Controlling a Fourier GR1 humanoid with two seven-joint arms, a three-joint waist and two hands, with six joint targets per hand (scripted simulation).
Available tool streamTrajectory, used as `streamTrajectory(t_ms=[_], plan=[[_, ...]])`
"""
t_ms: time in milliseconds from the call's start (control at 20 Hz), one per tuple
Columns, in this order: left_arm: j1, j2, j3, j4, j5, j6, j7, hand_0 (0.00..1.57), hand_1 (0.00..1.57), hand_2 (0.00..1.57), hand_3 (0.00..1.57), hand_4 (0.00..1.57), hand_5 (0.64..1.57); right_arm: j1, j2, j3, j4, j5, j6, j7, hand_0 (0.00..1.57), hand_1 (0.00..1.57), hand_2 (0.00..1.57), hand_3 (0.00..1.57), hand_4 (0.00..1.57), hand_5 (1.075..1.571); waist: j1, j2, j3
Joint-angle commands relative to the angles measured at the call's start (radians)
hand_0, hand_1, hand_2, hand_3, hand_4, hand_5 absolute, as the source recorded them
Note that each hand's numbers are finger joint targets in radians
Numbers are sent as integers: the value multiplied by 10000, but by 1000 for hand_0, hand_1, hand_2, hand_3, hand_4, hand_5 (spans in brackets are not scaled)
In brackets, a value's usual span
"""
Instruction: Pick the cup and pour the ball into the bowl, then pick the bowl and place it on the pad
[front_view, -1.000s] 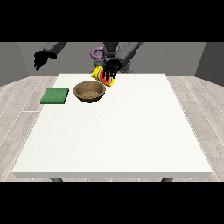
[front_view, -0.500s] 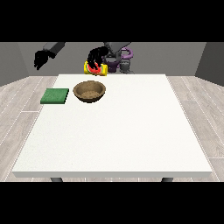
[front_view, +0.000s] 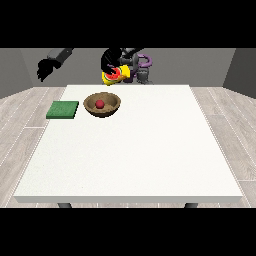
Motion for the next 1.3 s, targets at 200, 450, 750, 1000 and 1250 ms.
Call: streamTrajectory(t_ms=[200,450,750,1000,1250], plan=[[594,332,746,-720,-86,-52,-603,1506,1506,1571,1571,1214,1467,175,-142,-54,-121,-183,-1,669,0,0,0,298,759,1540,464,-568,-21],[1438,356,3902,-1800,2595,1984,641,0,0,1571,1571,1056,1541,684,272,-9,-210,-136,-159,218,0,0,0,261,757,1543,803,-497,-80],[2718,1,5136,-3316,4742,4114,826,1116,1116,1571,1571,1042,1570,-264,562,28,-383,-234,-698,876,0,0,181,296,757,1556,835,262,-62],[3453,-1,6223,-5142,7738,5729,88,1353,1353,1571,1571,962,1531,-651,1528,197,-272,-260,-1510,1464,0,0,0,0,734,1569,798,749,-87],[5334,-2,6480,-6216,9914,6301,-2117,1177,1177,1527,1444,922,1553,-1098,1882,139,-416,-336,-2389,2145,0,0,0,0,625,1570,1423,1281,-70]])
